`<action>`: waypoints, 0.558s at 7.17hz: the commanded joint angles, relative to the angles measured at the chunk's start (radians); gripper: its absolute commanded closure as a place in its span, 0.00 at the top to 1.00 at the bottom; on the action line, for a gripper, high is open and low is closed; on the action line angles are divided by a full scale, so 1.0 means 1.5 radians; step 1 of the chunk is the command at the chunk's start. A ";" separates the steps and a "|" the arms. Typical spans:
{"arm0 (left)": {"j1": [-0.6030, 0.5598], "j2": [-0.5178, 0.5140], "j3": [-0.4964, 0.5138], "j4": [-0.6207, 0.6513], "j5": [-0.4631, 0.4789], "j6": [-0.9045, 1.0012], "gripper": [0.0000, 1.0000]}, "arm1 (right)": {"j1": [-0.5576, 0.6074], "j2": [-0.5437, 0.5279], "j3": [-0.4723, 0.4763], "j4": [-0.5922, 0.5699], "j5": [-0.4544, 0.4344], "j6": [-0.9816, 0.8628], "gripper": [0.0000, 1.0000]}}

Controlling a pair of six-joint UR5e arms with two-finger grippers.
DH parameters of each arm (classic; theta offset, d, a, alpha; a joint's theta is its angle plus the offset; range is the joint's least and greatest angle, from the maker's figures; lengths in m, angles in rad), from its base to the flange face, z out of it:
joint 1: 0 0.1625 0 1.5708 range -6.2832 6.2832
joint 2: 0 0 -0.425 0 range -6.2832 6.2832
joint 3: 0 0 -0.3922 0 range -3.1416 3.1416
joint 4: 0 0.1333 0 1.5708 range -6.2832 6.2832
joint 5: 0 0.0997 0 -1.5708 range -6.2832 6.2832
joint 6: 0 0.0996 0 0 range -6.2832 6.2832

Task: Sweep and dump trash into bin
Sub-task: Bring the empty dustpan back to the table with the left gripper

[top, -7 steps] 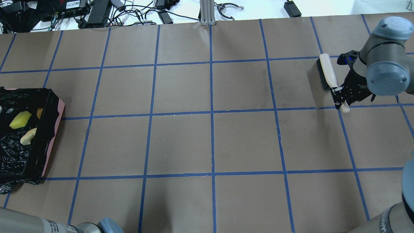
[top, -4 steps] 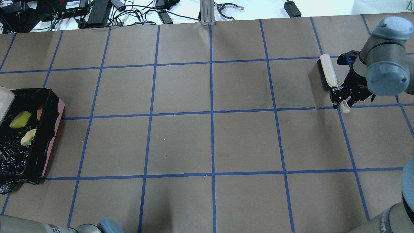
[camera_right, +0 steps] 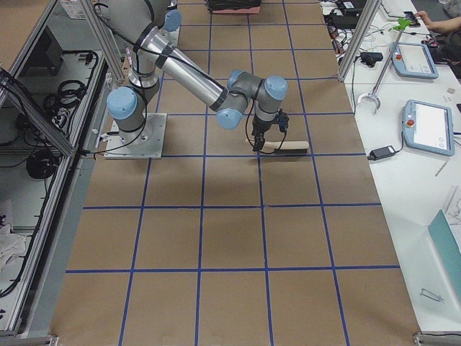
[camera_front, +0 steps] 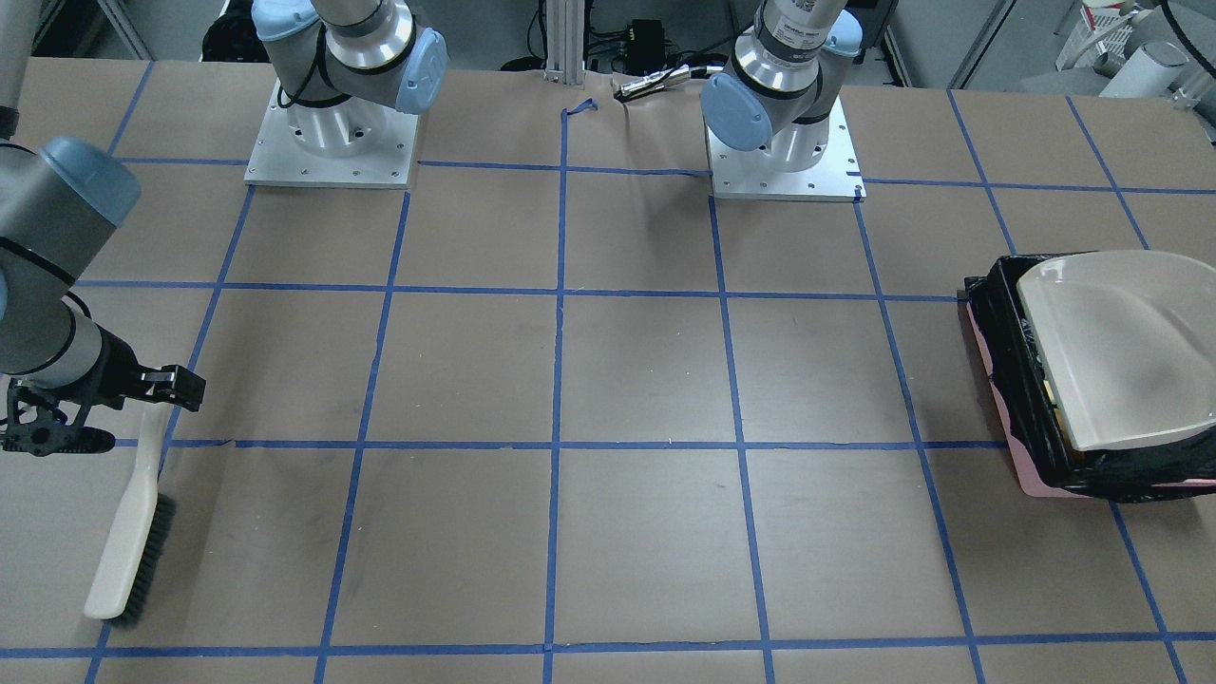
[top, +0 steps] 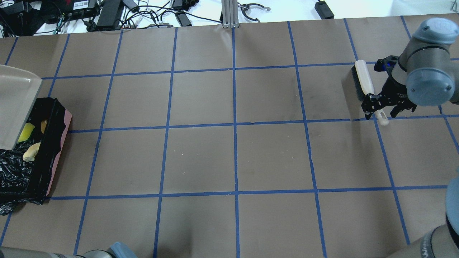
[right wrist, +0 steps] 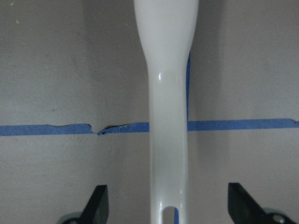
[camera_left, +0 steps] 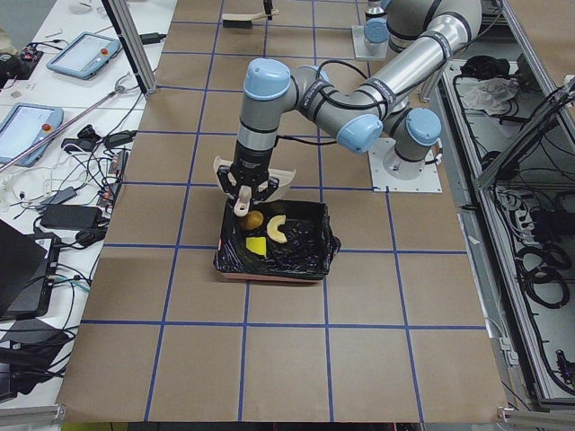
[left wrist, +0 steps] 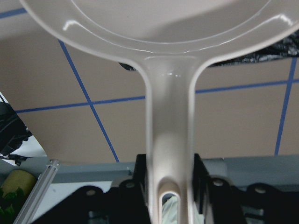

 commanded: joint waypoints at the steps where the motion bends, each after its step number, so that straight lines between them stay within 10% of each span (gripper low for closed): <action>1: -0.080 -0.009 0.000 -0.056 -0.044 -0.110 0.00 | 0.000 -0.022 -0.004 0.006 0.006 -0.003 0.99; 4: -0.169 -0.073 -0.030 -0.051 -0.051 -0.231 0.00 | 0.009 -0.125 -0.005 0.040 0.084 -0.002 1.00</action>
